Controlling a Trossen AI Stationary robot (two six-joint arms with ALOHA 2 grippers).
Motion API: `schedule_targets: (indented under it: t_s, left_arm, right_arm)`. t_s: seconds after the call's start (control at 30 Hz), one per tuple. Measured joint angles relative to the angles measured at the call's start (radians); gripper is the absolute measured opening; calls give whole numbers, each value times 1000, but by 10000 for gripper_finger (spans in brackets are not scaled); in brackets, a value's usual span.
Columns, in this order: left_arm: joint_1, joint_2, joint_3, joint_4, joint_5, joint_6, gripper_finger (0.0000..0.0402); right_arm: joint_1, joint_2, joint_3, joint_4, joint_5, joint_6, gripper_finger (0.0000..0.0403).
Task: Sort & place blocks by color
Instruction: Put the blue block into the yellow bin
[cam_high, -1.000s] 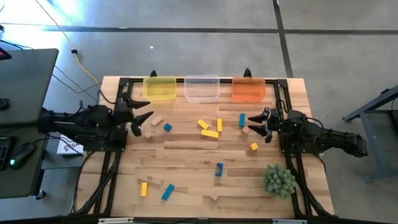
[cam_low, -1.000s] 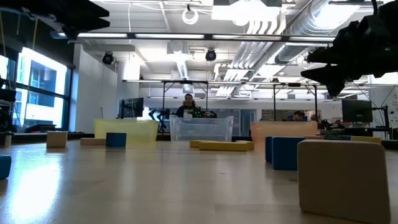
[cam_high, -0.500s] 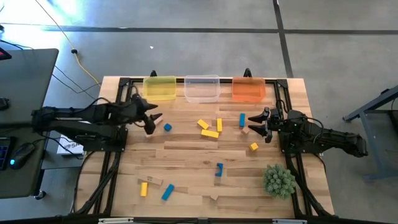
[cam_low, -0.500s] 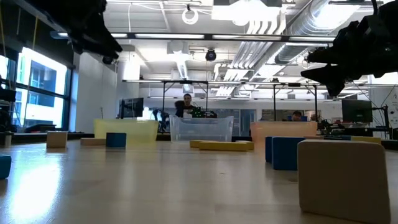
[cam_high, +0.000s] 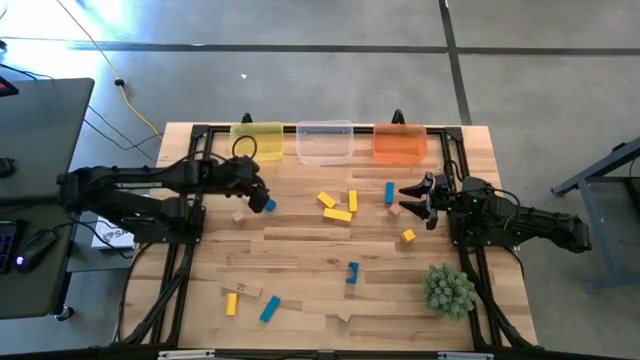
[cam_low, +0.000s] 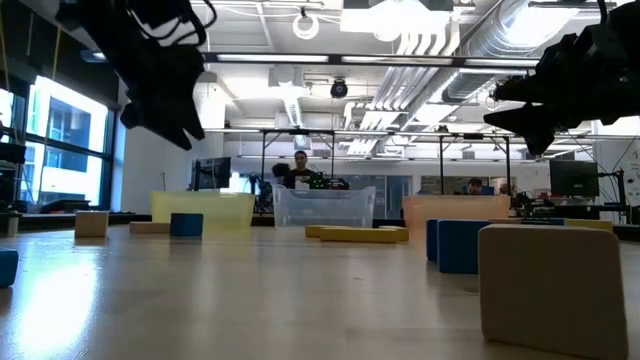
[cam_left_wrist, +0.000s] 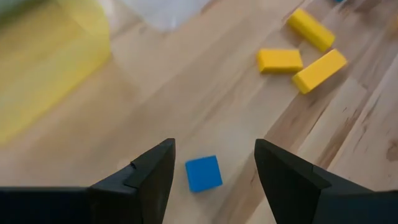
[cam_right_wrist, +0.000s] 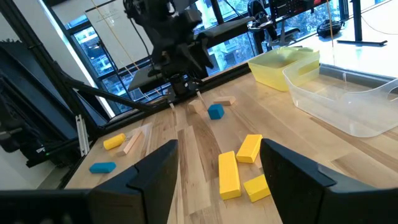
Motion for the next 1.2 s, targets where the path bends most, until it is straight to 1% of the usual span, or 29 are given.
schedule_targets:
  t_s: [0.17, 0.47, 0.7, 1.2]
  left_arm:
    - [23, 97, 0, 0, 57, -57, 209]
    - [27, 243, 0, 0, 75, -55, 209]
    - [27, 308, -1, 5, 95, -54, 209]
    - [26, 397, -1, 68, 142, -54, 209]
  right_arm:
    - [0, 0, 0, 0, 0, 0, 216]
    - [0, 0, 0, 0, 0, 0, 216]
    - [0, 0, 0, 0, 0, 0, 216]
    - [0, 0, 0, 0, 0, 0, 216]
